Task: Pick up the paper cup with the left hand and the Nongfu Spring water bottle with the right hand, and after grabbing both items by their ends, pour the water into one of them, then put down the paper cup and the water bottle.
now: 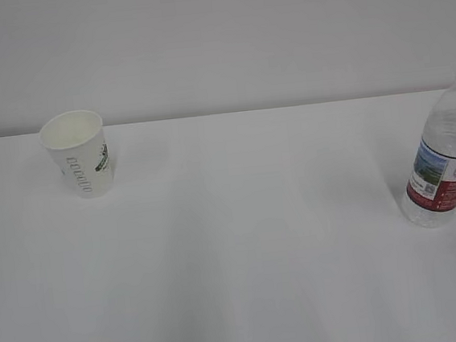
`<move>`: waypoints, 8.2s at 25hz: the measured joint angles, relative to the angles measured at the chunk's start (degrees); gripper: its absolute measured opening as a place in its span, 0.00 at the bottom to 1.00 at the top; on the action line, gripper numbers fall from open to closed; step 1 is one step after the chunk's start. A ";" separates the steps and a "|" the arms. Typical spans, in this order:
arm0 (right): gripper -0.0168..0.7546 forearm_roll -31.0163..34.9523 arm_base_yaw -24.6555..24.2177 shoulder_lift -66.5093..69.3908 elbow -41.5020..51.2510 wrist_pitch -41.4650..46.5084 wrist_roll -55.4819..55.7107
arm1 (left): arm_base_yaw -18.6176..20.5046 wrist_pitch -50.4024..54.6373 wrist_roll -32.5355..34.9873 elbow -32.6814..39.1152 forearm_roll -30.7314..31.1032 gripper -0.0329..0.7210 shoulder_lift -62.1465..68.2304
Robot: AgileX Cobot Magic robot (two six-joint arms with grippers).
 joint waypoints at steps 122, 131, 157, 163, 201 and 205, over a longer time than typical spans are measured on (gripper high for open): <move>0.78 -9.21 0.00 81.18 33.17 -119.13 4.00 | -10.31 -100.02 -0.43 17.03 18.57 0.64 68.57; 0.78 -9.10 0.00 84.77 29.27 -119.25 4.00 | -10.31 -99.54 -5.10 17.03 18.66 0.64 68.57; 0.79 -10.56 0.00 96.22 19.27 -119.50 5.19 | -10.31 -97.73 -6.07 17.03 20.82 0.65 68.79; 0.79 -11.01 0.00 97.52 16.87 -119.50 5.32 | -10.31 -97.64 -6.07 17.03 20.86 0.65 68.79; 0.89 -11.01 0.00 98.11 8.52 -119.27 5.45 | -10.31 -97.44 -6.20 17.03 20.99 0.65 68.79; 0.89 -11.01 0.00 98.35 8.52 -119.51 5.45 | -10.31 -97.44 -6.20 17.03 20.99 0.65 68.79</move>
